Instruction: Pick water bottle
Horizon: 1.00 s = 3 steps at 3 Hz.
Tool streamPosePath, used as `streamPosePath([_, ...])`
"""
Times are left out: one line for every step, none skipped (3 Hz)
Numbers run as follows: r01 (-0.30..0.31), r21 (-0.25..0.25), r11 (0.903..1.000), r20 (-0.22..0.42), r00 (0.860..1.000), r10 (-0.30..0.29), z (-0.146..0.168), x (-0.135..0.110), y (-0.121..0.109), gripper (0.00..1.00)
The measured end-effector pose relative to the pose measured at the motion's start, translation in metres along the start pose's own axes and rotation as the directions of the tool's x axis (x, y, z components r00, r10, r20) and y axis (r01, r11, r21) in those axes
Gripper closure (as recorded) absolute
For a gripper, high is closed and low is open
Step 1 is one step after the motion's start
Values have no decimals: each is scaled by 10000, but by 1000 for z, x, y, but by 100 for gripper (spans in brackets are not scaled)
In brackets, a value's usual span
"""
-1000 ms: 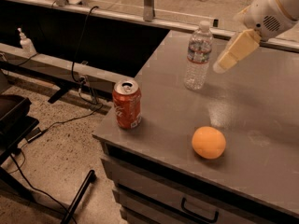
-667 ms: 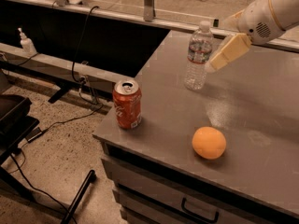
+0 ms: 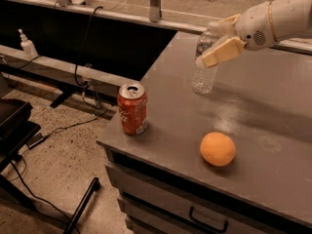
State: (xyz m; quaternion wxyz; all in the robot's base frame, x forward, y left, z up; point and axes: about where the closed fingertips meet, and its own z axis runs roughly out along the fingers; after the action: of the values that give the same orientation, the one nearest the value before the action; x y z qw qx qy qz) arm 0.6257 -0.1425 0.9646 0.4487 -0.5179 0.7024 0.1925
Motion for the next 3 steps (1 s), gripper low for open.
streamPosePath([198, -375, 9991, 251, 9995, -189, 13, -11, 3, 47])
streamPosePath([210, -616, 9979, 235, 9995, -196, 16, -15, 2, 70])
streamPosePath([562, -536, 9970, 574, 9969, -531, -8, -39, -2, 93])
